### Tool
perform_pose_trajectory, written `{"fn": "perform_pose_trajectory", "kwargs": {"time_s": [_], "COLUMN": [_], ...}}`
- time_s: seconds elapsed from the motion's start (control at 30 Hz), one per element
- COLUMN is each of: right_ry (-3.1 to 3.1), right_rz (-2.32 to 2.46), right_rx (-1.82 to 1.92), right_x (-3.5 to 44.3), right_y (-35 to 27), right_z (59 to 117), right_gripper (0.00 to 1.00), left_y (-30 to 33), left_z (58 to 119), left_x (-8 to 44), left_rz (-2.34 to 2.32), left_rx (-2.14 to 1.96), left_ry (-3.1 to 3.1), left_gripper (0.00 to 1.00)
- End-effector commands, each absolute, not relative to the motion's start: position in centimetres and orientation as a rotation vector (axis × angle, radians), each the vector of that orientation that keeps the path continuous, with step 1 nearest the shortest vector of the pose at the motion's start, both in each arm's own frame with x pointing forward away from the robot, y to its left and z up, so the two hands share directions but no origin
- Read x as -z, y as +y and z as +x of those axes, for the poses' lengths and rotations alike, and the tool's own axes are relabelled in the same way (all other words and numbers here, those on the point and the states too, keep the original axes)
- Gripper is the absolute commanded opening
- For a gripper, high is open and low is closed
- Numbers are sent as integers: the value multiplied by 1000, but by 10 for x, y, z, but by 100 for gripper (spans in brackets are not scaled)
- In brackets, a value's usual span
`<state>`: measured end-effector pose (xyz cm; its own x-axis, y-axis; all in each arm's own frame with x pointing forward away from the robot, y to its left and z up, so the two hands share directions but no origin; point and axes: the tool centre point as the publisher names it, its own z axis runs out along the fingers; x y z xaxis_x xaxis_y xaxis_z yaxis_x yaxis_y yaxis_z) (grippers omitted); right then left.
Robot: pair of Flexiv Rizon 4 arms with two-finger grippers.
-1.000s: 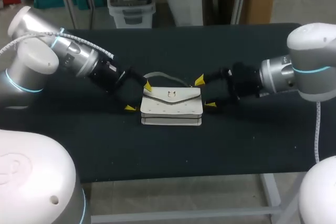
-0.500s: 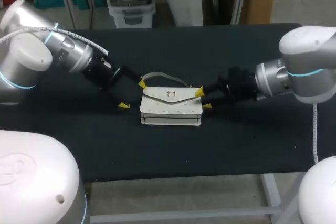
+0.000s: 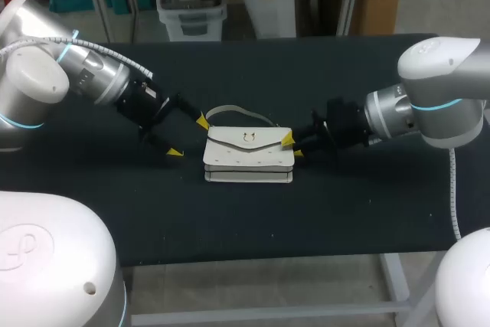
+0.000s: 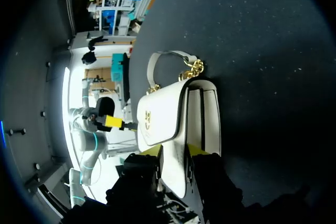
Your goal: Pick up the bag, open it, inspect its contents, close it, and place it on the opposite side
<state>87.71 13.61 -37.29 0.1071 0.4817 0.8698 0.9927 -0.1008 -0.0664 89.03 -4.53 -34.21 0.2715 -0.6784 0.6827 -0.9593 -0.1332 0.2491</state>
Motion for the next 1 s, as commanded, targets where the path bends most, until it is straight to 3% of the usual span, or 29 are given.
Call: {"fn": "perform_pose_trajectory", "kwargs": {"time_s": [0.03,0.7,1.0], "right_ry": [-1487,-1631,-1631], "right_rz": [-1659,-1538,-1538], "right_rx": [896,1019,1019], "right_x": [378,361,361], "right_y": [140,61,61], "right_z": [884,903,903], "right_gripper": [0,0,0], "left_y": [-42,-12,-10], "left_z": [893,902,902], "left_x": [338,326,326], "left_rz": [1875,1640,1611], "left_rx": [-520,-440,-402], "left_ry": [-1521,-2034,-2097], "left_gripper": [100,100,100]}}
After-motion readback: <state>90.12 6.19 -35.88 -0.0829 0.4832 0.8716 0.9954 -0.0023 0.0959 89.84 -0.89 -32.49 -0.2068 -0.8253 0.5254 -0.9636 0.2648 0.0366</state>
